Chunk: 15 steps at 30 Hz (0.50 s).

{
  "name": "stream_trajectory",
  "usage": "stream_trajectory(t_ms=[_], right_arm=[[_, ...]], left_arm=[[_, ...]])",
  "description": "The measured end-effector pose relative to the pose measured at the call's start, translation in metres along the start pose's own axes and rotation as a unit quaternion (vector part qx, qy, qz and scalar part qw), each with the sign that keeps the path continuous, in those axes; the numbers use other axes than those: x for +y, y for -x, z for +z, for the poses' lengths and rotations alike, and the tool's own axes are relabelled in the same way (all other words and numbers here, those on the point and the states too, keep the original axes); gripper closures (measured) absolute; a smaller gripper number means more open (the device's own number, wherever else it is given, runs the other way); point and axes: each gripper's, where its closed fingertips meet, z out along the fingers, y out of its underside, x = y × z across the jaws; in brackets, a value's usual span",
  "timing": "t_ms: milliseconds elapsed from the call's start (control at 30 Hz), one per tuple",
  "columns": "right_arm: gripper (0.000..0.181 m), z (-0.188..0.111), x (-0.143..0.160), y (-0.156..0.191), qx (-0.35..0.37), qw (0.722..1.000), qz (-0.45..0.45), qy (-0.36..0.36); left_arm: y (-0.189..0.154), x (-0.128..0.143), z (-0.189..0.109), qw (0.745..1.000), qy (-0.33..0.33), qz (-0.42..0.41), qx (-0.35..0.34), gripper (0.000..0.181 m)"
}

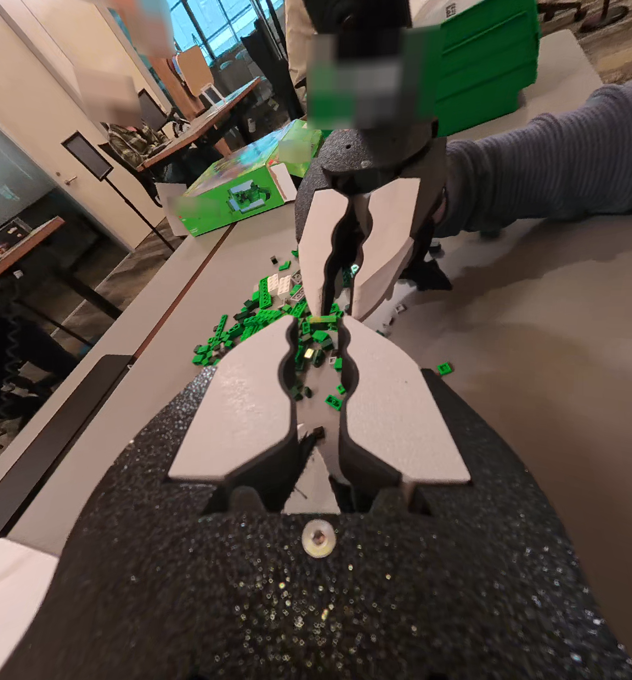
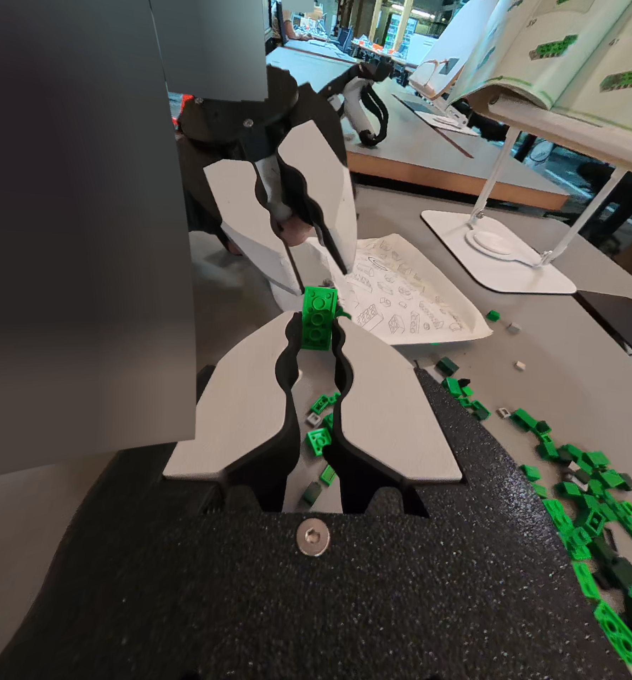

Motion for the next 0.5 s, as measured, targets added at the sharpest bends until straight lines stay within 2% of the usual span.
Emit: stream_trajectory(t_ms=[33, 167, 300, 500], right_arm=[[0.167, -0.001, 0.003, 0.001, -0.003, 1.000, 0.002, 0.004], [0.167, -0.004, 0.009, 0.005, -0.017, 1.000, 0.004, 0.014], [0.167, -0.006, 0.010, 0.008, -0.027, 0.999, 0.005, 0.019], [0.167, -0.004, 0.011, 0.014, -0.031, 0.999, -0.012, 0.027]], left_arm=[[-0.002, 0.002, 0.002, 1.000, 0.005, 0.002, 0.003, 0.162], [0.002, 0.016, 0.005, 0.999, 0.039, 0.012, -0.009, 0.155], [-0.008, 0.015, 0.005, 0.999, 0.026, 0.020, 0.019, 0.157], [-0.026, 0.024, 0.015, 0.996, 0.057, -0.001, 0.069, 0.150]])
